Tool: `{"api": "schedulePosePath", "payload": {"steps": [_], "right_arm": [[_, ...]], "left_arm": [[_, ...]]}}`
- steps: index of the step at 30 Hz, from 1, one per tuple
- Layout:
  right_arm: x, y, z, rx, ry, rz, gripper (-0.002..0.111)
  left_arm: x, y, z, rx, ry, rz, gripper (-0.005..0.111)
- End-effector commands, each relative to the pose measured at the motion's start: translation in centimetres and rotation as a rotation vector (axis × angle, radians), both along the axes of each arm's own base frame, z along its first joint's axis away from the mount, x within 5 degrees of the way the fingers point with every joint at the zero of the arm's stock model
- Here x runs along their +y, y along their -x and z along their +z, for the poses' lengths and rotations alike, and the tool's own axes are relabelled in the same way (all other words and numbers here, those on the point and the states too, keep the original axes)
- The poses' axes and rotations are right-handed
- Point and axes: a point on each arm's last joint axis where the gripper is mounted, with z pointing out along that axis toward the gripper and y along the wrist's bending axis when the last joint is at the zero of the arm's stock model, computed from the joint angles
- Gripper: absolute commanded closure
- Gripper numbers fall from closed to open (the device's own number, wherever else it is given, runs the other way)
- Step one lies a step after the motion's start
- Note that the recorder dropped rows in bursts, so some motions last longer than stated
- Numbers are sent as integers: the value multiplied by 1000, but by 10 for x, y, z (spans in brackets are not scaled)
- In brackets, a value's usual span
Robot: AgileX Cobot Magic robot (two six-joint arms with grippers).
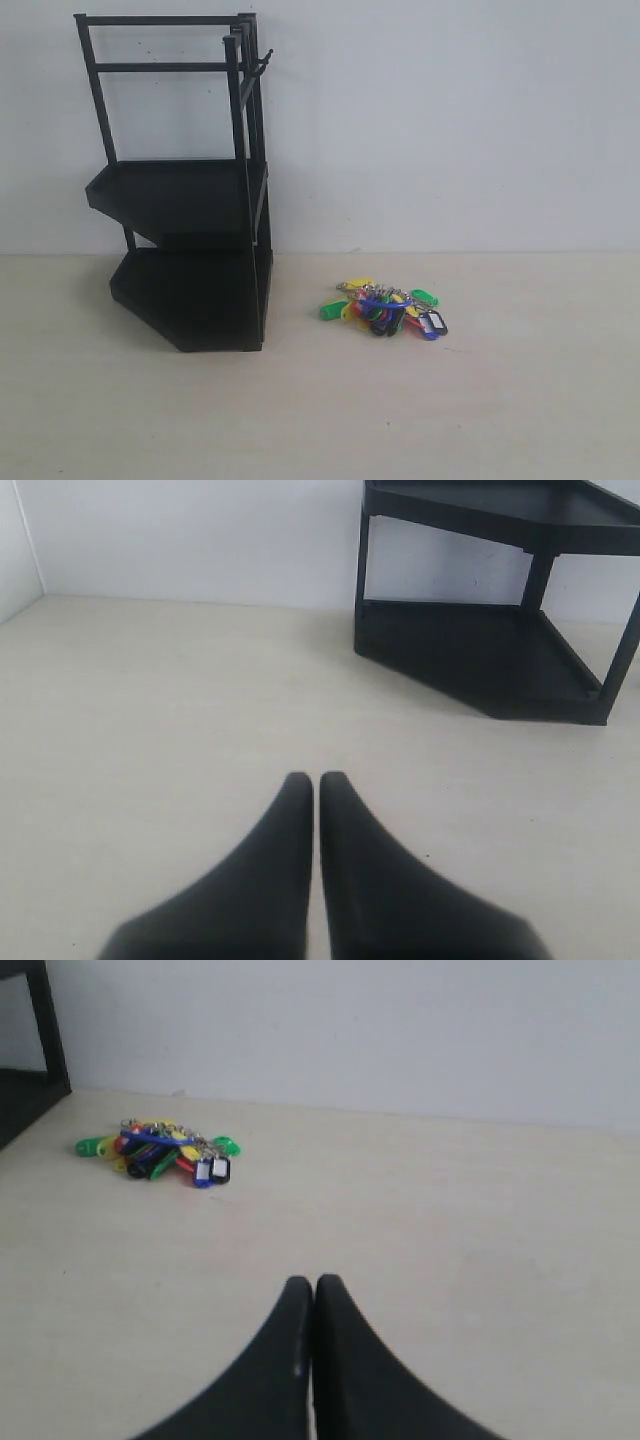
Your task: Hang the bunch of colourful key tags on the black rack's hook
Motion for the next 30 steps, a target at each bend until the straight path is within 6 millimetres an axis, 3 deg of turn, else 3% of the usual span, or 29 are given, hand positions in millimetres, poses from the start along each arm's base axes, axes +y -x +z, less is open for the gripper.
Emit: {"api": "schedulePosePath", "payload": {"steps": [1, 8, 10, 16, 20, 24, 30], "right_arm": [[0, -1, 17, -190, -25, 0, 108], [0, 2, 38, -404, -149, 6, 108], [0, 1, 32, -342, -176, 3, 108], [0, 5, 76, -329, -174, 4, 108], [1, -2, 97, -209, -126, -1, 108], [2, -13, 109, -164, -121, -3, 108], [2, -14, 111, -176, -122, -3, 108]], "left_arm": [[0, 0, 2, -10, 2, 4, 102], [0, 0, 2, -10, 2, 4, 102], [0, 0, 2, -10, 2, 4, 102], [0, 0, 2, -10, 2, 4, 102], [0, 0, 2, -10, 2, 4, 102], [0, 0, 2, -10, 2, 4, 102], [0, 0, 2, -10, 2, 4, 102]]}}
